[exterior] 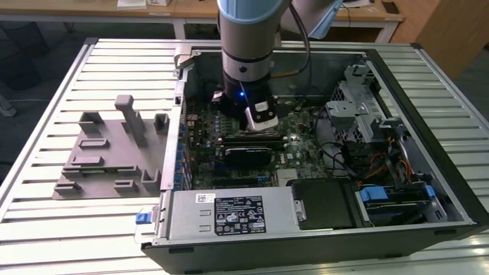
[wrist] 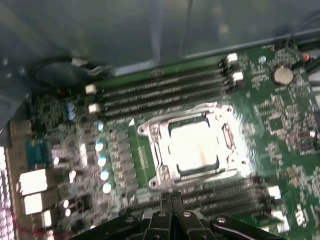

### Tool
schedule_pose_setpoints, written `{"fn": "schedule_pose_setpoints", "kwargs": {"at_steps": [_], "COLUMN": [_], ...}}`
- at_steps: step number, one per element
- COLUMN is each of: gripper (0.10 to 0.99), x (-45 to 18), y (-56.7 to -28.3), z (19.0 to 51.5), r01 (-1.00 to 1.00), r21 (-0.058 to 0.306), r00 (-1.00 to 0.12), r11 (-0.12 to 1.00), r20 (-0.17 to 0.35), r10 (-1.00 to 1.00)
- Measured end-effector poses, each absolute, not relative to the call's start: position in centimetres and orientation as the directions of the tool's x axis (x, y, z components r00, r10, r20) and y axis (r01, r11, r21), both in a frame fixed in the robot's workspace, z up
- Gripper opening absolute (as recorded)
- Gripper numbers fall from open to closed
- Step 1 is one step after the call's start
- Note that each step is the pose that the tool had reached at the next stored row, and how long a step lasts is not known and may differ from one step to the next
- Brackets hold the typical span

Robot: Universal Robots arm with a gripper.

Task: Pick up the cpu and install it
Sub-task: 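Install the second cpu locking lever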

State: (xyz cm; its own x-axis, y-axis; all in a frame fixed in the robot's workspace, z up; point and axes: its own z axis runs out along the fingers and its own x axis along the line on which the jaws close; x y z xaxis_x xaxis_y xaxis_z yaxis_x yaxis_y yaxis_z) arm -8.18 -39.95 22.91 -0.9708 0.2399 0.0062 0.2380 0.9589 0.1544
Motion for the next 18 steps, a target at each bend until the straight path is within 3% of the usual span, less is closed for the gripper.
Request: {"fn": "schedule_pose_setpoints", "kwargs": {"at_steps": [18], "gripper": [0.106], "x": [-4.9], "y": [-37.5], "z": [22.8], "r01": [0.238], "r21": [0.135], "r00": [-0.971], "r11": [0.962], "r20": [0.002], "r10": [0.24]}}
